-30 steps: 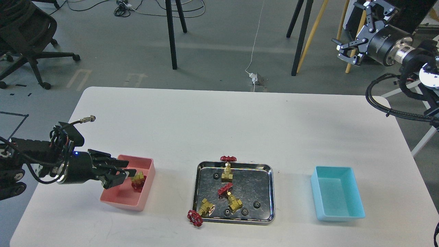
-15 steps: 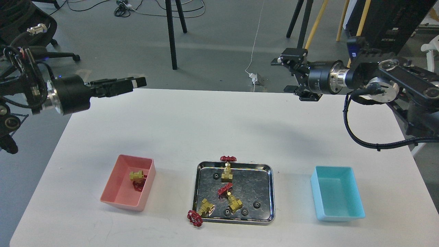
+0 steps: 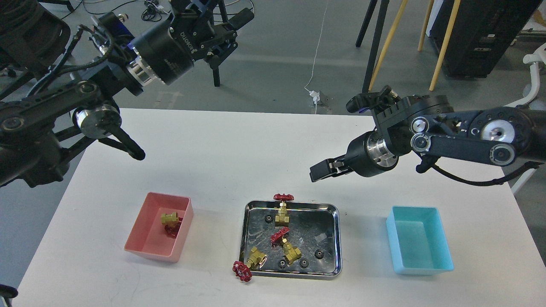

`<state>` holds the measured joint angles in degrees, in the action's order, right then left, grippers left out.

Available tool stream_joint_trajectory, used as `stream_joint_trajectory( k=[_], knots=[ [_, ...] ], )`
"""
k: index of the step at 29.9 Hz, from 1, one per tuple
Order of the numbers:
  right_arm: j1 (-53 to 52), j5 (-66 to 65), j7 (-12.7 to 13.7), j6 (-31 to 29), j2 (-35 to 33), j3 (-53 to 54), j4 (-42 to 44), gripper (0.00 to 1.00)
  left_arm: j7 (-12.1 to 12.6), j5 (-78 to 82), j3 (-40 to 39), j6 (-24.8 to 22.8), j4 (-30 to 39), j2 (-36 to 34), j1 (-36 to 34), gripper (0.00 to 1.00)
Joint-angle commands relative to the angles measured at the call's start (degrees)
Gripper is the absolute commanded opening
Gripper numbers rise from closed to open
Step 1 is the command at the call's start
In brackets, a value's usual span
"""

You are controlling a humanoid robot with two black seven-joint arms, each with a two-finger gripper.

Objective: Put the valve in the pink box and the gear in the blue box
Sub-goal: 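Raise the left arm away and reach the right gripper toward the tray, then grasp a small dark gear on the tray with the right gripper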

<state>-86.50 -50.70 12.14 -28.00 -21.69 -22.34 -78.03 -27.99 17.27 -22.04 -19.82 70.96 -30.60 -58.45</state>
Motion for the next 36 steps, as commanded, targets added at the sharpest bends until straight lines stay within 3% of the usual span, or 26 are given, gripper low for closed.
stream_joint_trajectory(
  k=[1,11,17,22,36],
  knots=[
    [-1.65,-1.07,-0.10,0.00,4.19,-4.10,-0.98,0.32,-0.01,0.04,-1.78,0.49,-0.20,3.00,1.32,0.63],
    [-1.31,-1.15,-0.10,0.00,16.41,-12.29,-0.20,0.32,-0.01,0.13,-1.70,3.83,-0.20,6.79,3.25,0.65],
    [-1.13,-1.15,-0.10,0.00,17.56,-14.22,0.07,0.32,-0.01,0.13,-1.78,3.74,-0.20,6.70,4.13,0.65],
    [0.19,-1.24,-0.10,0.00,17.56,-15.37,0.68,0.42,-0.01,0.13,-1.78,3.83,-0.20,6.79,4.39,0.65],
    [2.56,-1.16,-0.10,0.00,21.08,-15.37,3.76,0.45,-0.01,0.13,-1.87,3.65,-0.20,6.70,5.10,0.66]
  ],
)
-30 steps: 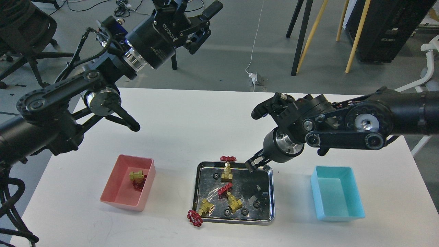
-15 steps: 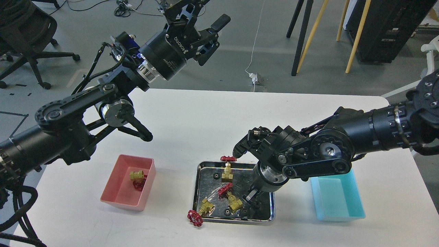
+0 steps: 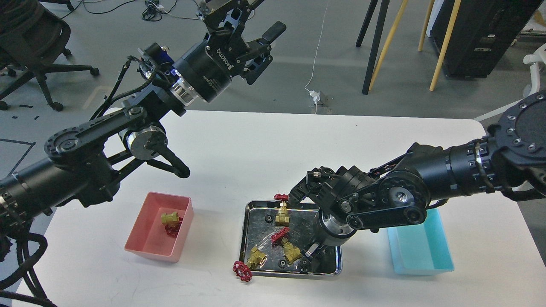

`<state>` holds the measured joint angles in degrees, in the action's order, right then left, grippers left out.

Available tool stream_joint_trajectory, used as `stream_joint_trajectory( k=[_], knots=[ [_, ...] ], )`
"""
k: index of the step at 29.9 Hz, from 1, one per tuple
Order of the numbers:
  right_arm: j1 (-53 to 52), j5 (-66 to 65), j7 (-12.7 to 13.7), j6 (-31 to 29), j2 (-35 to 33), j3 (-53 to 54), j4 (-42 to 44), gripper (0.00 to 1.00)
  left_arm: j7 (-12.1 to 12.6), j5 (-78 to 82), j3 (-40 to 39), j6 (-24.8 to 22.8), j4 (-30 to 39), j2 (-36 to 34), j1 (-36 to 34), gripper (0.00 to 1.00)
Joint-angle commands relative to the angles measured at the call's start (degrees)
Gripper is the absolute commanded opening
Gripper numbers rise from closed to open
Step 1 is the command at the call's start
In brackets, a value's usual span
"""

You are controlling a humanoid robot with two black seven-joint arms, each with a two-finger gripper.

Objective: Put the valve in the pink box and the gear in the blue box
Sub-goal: 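Grasp a small dark gear on the tray with the right gripper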

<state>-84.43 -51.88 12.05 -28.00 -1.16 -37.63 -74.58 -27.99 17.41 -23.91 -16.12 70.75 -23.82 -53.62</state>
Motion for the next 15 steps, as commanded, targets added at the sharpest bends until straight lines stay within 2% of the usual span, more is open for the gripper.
stream_joint_trajectory(
  k=[1,15],
  knots=[
    [0.67,-0.06,-0.01,0.00,0.71,-0.08,0.31,0.45,-0.01,0.00,0.00,-0.05,0.00,-0.09,0.27,0.66],
    [2.17,-0.23,0.08,0.00,0.80,-1.22,1.89,0.43,-0.01,0.00,0.00,-0.14,0.00,-0.35,0.44,0.66]
  ],
)
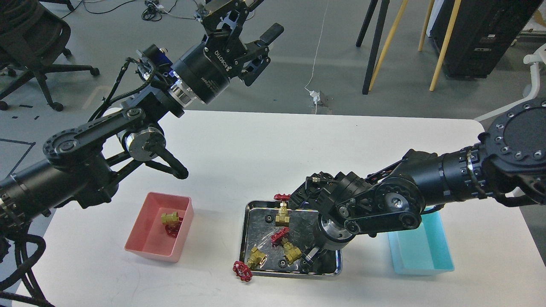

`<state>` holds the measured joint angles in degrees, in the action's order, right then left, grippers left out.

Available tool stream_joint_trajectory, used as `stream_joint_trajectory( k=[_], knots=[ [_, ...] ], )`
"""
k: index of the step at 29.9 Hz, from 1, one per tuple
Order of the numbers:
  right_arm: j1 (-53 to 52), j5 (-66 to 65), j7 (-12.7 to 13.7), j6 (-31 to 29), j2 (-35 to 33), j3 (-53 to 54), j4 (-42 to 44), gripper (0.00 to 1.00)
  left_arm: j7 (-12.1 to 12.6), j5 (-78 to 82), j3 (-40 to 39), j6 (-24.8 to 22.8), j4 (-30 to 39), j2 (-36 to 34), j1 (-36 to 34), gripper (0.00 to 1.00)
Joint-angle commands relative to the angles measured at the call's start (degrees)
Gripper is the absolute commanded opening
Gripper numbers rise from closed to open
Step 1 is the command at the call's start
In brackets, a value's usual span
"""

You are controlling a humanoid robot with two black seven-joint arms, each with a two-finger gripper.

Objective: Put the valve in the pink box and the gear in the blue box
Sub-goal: 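Grasp a small dark gear on the tray with the right gripper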

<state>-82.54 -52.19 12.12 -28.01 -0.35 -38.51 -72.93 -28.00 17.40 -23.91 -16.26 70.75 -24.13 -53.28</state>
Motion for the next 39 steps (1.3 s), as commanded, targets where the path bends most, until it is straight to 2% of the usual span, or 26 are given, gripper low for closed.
stream_joint_trajectory(
  k=[1,39],
  knots=[
    [0.36,0.07,0.00,0.01,0.00,-0.34,0.51,0.43,0.00,0.00,0.01,0.00,0.00,-0.04,0.10,0.66],
    [2.21,0.07,-0.08,0.01,0.35,-0.25,2.09,0.43,0.00,0.00,-0.52,-0.35,0.00,-0.04,1.68,0.67]
  ],
)
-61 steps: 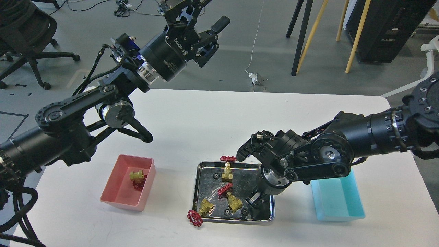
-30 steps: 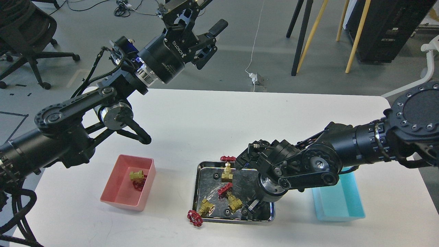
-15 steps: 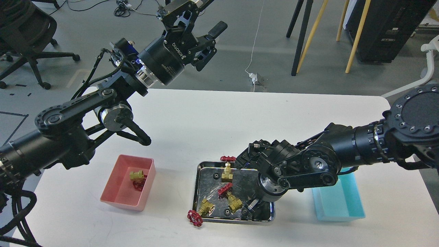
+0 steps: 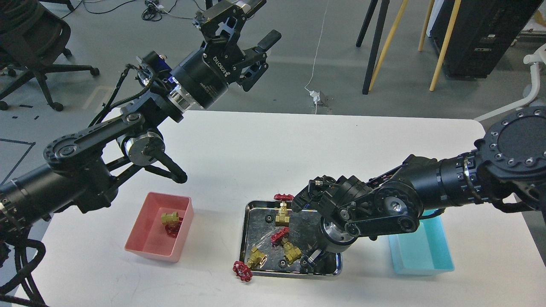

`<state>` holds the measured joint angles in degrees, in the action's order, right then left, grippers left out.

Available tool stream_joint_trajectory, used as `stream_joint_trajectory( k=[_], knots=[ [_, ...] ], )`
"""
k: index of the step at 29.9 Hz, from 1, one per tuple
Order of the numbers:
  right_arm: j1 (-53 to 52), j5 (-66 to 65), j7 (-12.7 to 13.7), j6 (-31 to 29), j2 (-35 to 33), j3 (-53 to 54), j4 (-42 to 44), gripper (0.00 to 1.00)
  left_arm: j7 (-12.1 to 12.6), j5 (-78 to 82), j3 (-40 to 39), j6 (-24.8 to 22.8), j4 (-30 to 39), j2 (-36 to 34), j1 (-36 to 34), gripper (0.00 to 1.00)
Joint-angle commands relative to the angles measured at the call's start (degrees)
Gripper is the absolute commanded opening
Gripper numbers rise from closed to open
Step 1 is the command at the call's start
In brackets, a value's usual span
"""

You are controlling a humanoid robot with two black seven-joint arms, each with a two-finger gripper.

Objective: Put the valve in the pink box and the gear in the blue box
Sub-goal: 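Grasp a small dark gear on the tray with the right gripper, then lift the gear and carry it over the light blue box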

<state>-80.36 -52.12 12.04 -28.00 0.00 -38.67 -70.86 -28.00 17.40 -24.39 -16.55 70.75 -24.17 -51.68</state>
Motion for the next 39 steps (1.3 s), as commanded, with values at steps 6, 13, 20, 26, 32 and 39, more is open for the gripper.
stream_joint_trajectory(
  k=[6,13,20,26,32,39],
  knots=[
    [0.64,0.00,0.00,0.00,0.00,-0.18,1.08,0.42,0.00,0.00,-0.04,-0.06,0.00,0.09,0.17,0.67],
    [0.99,0.00,0.00,0.00,0.00,-0.09,1.17,0.37,0.00,0.00,-0.04,-0.06,0.00,0.09,0.61,0.67],
    [0.38,0.09,0.00,0.00,0.00,0.08,0.99,0.16,0.00,0.00,-0.31,-0.06,0.00,0.09,0.79,0.67],
    [-1.72,0.61,0.00,0.00,0.00,1.31,0.64,0.04,0.00,0.00,-0.31,-0.06,0.00,0.09,0.88,0.67],
    [-8.31,0.79,0.00,0.00,-5.43,3.86,-2.16,0.03,0.00,-0.09,-0.40,-0.15,0.35,-0.09,0.79,0.67],
    [-10.08,-0.79,0.62,0.00,-25.98,2.72,-9.72,0.01,0.00,-0.09,-0.22,-0.15,0.88,0.18,0.88,0.67]
  ],
)
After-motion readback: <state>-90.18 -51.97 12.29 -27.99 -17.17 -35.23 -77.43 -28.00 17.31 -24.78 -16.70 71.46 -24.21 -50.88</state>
